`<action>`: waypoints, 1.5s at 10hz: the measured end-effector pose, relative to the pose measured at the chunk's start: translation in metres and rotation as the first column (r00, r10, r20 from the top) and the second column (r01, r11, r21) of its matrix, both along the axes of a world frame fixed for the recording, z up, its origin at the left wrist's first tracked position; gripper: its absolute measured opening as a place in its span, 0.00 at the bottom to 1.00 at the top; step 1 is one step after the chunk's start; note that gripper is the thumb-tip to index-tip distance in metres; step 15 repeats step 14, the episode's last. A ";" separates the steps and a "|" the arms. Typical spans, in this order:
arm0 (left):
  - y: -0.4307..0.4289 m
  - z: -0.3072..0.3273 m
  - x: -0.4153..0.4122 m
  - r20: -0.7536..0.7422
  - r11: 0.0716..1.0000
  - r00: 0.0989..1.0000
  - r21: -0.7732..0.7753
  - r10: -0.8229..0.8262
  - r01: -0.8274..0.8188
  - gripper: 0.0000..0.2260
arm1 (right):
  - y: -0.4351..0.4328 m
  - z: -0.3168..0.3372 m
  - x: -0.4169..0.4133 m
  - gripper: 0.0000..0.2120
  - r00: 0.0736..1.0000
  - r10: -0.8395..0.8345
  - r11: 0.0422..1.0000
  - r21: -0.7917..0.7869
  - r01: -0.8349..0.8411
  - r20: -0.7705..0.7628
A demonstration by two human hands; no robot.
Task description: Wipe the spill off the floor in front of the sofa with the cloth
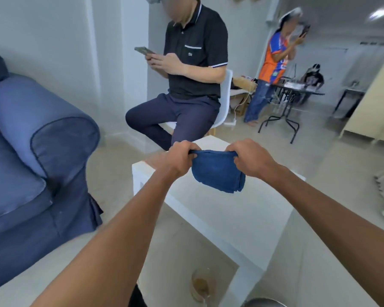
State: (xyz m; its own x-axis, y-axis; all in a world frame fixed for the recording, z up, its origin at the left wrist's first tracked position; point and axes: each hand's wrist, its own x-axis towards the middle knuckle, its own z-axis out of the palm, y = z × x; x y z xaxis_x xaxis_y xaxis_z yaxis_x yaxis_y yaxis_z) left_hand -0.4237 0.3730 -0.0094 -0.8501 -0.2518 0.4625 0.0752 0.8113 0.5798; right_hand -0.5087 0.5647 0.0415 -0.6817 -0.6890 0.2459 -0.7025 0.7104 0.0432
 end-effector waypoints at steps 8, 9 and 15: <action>0.050 -0.135 0.021 0.415 0.820 0.910 -0.512 -0.022 0.254 0.29 | 0.089 -0.164 0.091 0.22 0.956 -0.141 0.984 0.140 0.108 0.255; 0.052 -0.134 0.024 0.425 0.813 0.905 -0.523 -0.013 0.258 0.30 | 0.089 -0.165 0.094 0.23 0.951 -0.163 0.979 0.161 0.124 0.261; 0.065 -0.134 0.052 0.351 0.926 0.932 -0.317 -0.085 0.203 0.21 | 0.099 -0.161 0.098 0.20 0.914 -0.016 0.912 -0.370 0.180 0.406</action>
